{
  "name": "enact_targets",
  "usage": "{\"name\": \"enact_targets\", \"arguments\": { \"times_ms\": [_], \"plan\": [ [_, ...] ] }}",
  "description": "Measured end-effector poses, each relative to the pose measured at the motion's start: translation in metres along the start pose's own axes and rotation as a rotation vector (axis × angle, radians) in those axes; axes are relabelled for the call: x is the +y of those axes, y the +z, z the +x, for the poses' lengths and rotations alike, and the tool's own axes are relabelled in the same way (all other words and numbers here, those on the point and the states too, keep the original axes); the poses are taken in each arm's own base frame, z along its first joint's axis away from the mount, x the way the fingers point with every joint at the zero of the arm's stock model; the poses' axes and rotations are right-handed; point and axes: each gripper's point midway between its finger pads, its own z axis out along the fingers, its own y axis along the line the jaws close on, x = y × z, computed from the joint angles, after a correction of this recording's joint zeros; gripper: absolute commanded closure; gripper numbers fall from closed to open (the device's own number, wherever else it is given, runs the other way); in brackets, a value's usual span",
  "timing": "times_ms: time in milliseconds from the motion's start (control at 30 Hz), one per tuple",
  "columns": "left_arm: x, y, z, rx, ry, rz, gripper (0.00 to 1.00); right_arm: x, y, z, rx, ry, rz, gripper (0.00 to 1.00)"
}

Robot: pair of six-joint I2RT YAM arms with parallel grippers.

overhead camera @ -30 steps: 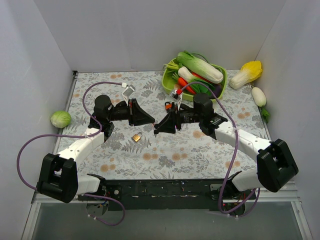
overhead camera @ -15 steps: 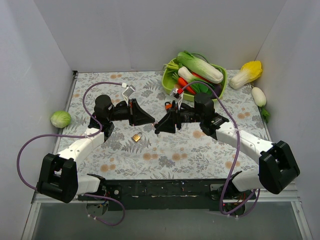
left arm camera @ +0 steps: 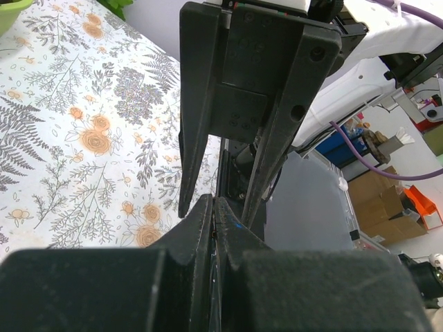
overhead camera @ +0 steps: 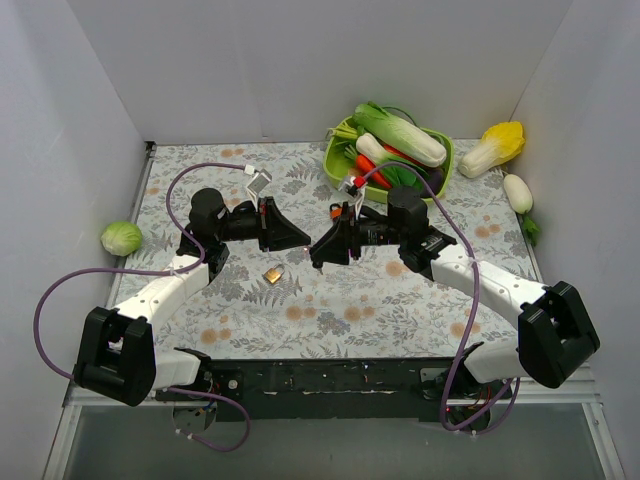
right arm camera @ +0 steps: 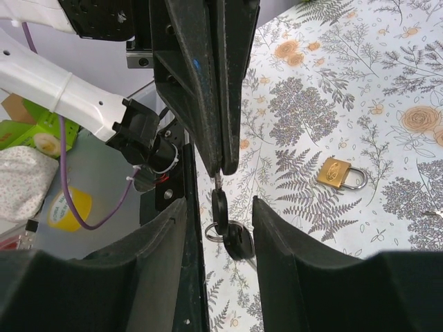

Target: Unlock with the key

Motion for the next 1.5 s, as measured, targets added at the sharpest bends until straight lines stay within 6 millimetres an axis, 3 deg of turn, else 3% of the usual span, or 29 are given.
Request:
{"name": "enact_targets", "arguments": {
  "times_ms": [133,600,700,833,933,967,1033,1067,1300,1500],
  "plan": [
    [0.001,0.000,0.000,0.000,-0.001,-0.003,1.00,0.003,0.001,-0.004,-0.013,-0.006,-0.010,0.65],
    [0.003,0.000,0.000,-0.003,-0.006,-0.015,1.00,0.004,0.002,-0.004,-0.014,0.001,-0.014,0.74],
    [0.003,0.000,0.000,-0.002,-0.006,-0.014,1.00,0.004,0.002,-0.003,-0.012,0.003,-0.013,0.79],
    [0.003,0.000,0.000,-0.003,-0.005,-0.014,1.00,0.002,0.003,-0.002,-0.009,0.006,-0.011,0.99],
    [0.003,0.000,0.000,-0.003,-0.006,-0.015,1.00,0.002,0.003,-0.002,-0.009,0.006,-0.012,0.99],
    [0.003,0.000,0.000,-0.004,-0.007,-0.017,0.86,0.002,0.003,-0.001,-0.008,0.007,-0.011,0.99],
    [0.005,0.000,0.000,-0.008,-0.007,-0.026,0.34,0.001,0.003,-0.001,-0.009,0.008,-0.010,0.99],
    [0.007,0.001,-0.002,-0.017,-0.001,-0.036,0.02,0.001,0.003,0.000,-0.009,0.009,-0.010,0.99],
    [0.024,0.001,-0.013,-0.084,-0.021,-0.149,0.02,-0.018,-0.007,-0.006,-0.047,0.032,0.073,0.99],
    [0.056,-0.005,-0.021,-0.158,-0.055,-0.333,0.02,-0.065,-0.060,-0.022,-0.142,0.081,0.323,0.99]
  ]
}}
